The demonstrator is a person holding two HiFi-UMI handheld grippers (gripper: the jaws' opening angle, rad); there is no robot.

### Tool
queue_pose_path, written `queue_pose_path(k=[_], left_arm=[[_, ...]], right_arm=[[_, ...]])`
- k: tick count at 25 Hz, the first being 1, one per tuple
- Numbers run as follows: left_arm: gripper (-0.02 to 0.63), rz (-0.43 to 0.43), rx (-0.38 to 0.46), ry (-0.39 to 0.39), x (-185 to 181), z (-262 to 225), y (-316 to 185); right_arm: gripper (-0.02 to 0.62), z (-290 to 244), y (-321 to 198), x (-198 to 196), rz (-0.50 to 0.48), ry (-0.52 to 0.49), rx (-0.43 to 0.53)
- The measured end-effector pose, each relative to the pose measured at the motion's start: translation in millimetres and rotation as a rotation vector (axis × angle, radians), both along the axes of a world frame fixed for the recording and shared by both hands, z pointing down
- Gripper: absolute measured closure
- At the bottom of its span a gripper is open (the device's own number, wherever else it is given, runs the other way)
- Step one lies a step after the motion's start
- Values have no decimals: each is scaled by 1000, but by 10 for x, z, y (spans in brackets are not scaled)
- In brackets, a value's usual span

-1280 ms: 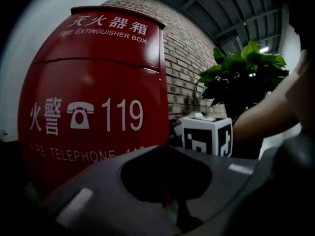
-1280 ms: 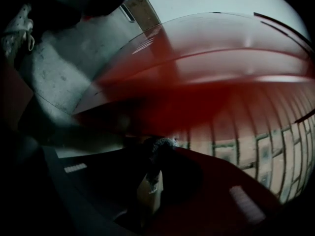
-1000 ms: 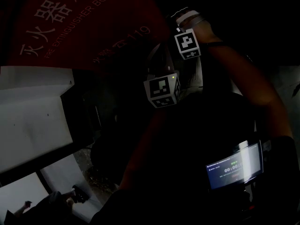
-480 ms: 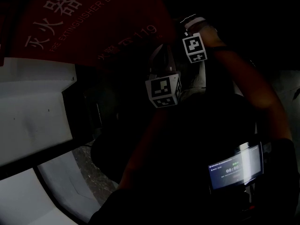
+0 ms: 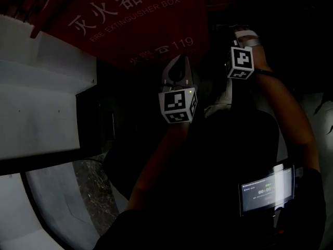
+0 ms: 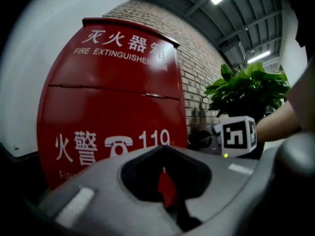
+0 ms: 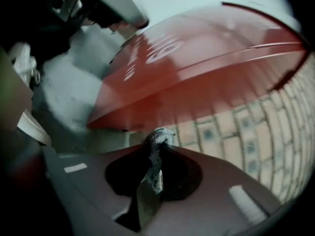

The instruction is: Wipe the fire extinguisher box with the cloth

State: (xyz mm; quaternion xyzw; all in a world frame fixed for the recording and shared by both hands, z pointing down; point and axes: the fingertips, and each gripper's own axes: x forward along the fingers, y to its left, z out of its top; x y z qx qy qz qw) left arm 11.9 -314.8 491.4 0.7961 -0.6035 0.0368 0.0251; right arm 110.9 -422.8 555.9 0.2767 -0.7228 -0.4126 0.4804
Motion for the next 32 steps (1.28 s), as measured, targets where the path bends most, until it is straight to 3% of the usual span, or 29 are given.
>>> queue_pose_path(k=[5, 14, 20, 24, 28, 32], left_arm=[[606, -6, 32, 2, -280, -312, 109], [606, 4, 68, -1, -665, -713, 336], [607, -43, 130, 10, -1076, -1137, 448], [606, -82, 172, -4, -1467, -1464, 564], [606, -115, 210, -41, -1962, -1843, 669], [606, -151, 236, -76, -2516, -2176, 744]], right_arm=[[545, -610, 206, 123, 79, -151, 37], [545, -1269, 670, 32, 92, -149, 118], [545, -2076, 1184, -549, 4, -296, 164], [545, -2497, 1505, -1200, -80, -532, 101], [545, -2814, 1754, -1946, -163, -931, -81], [545, -3135, 1820, -2660, -196, -1265, -237]])
